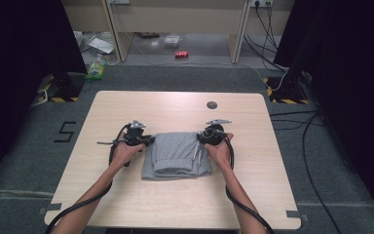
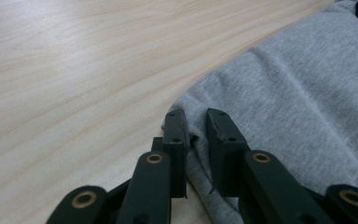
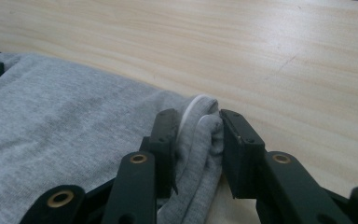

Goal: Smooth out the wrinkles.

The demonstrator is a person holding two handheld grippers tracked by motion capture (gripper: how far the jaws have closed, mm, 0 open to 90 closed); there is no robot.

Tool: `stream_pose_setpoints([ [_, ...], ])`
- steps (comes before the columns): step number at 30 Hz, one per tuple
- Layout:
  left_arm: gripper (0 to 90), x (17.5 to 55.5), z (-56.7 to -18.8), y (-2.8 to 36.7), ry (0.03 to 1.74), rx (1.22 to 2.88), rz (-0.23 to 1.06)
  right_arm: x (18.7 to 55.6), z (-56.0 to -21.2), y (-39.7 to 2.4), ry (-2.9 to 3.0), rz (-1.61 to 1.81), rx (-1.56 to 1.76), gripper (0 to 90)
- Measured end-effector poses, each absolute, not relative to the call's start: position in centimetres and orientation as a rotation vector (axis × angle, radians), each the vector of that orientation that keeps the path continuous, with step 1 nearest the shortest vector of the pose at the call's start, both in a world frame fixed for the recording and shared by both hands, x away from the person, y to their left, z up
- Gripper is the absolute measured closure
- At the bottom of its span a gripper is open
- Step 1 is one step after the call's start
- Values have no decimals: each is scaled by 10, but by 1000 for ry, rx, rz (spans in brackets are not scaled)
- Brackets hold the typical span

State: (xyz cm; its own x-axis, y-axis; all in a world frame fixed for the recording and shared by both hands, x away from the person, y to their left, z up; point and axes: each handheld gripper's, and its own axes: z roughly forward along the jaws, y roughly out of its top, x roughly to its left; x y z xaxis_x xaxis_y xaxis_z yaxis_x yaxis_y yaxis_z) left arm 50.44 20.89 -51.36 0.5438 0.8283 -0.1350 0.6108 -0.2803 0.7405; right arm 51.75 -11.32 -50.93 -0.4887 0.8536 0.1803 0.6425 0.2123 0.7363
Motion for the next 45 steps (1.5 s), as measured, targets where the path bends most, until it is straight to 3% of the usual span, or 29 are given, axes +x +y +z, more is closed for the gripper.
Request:
stream_pose_setpoints([
  [11,755,519,-513,211,1204,1984,335,530,-508,-110,2215,1116,1421,672],
  [19,723,519,-512,213,1211,1985,337,528,-497,-122,2169,1175,1463,587],
  [31,496,510,-508,226,1240,1929,258,519,-489,-143,2142,1150,1463,558],
  [45,407,481,-499,239,1190,1925,218,492,-476,-132,2210,1171,1364,508],
])
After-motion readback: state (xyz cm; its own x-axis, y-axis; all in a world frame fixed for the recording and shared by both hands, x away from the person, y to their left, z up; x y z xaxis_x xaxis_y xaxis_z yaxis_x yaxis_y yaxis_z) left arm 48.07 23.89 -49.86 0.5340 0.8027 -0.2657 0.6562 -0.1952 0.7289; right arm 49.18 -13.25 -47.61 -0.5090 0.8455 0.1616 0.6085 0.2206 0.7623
